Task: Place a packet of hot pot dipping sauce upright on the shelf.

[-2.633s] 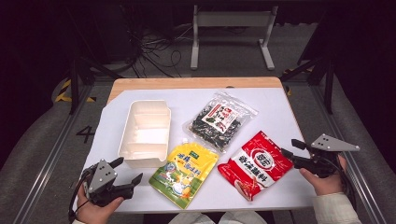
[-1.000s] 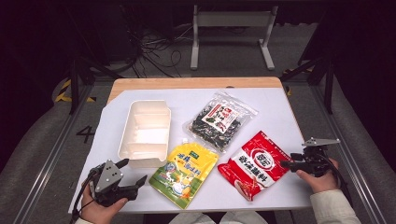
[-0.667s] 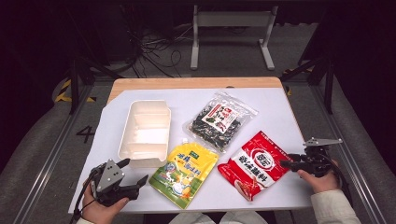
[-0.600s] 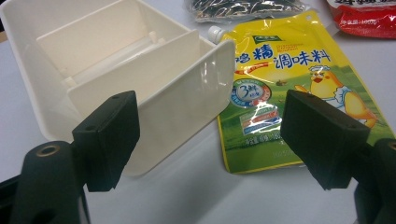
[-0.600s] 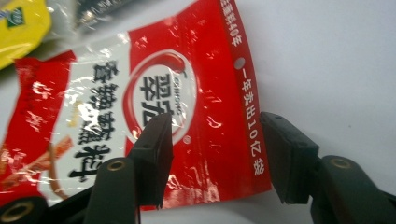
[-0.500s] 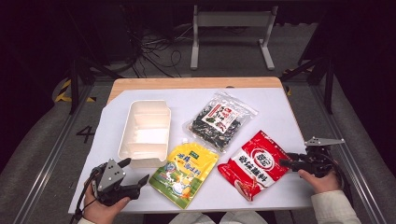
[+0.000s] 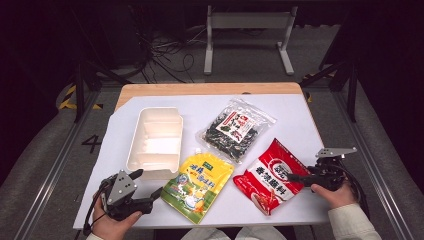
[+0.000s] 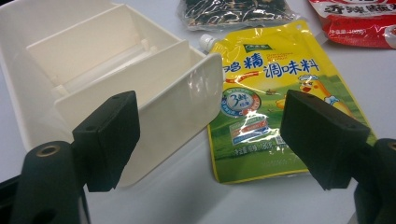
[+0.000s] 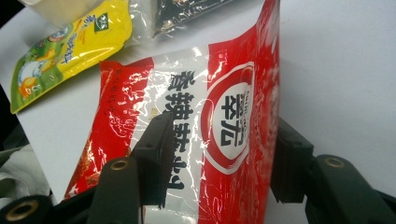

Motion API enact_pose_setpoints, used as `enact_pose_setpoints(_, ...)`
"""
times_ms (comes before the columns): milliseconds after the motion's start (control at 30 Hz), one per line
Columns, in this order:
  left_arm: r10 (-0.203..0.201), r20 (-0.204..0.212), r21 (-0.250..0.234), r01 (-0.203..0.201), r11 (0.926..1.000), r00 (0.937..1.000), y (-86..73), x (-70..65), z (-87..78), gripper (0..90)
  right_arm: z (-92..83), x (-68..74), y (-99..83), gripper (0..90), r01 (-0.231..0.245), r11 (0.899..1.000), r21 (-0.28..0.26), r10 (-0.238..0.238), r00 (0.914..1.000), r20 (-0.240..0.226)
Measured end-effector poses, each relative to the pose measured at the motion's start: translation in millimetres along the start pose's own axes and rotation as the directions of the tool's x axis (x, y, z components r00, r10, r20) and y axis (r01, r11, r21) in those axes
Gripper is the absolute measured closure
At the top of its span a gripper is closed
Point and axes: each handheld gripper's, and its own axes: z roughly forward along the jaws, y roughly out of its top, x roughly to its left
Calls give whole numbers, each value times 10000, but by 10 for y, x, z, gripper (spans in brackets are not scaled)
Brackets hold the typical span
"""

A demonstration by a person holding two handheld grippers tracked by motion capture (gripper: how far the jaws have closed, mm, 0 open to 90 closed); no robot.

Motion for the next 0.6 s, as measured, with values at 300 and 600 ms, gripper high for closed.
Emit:
enact_pose_setpoints(300, 33, 163, 18, -34, 10000, 9999, 25, -14, 33, 207, 169, -12, -13, 601, 98, 9983, 570, -117, 9994, 336)
enact_pose_setpoints(600, -219, 399, 14, 218, 9998, 9990, 90, -9, 75, 204, 247, -31, -20, 863, 187, 9953, 951, -274, 9955, 911)
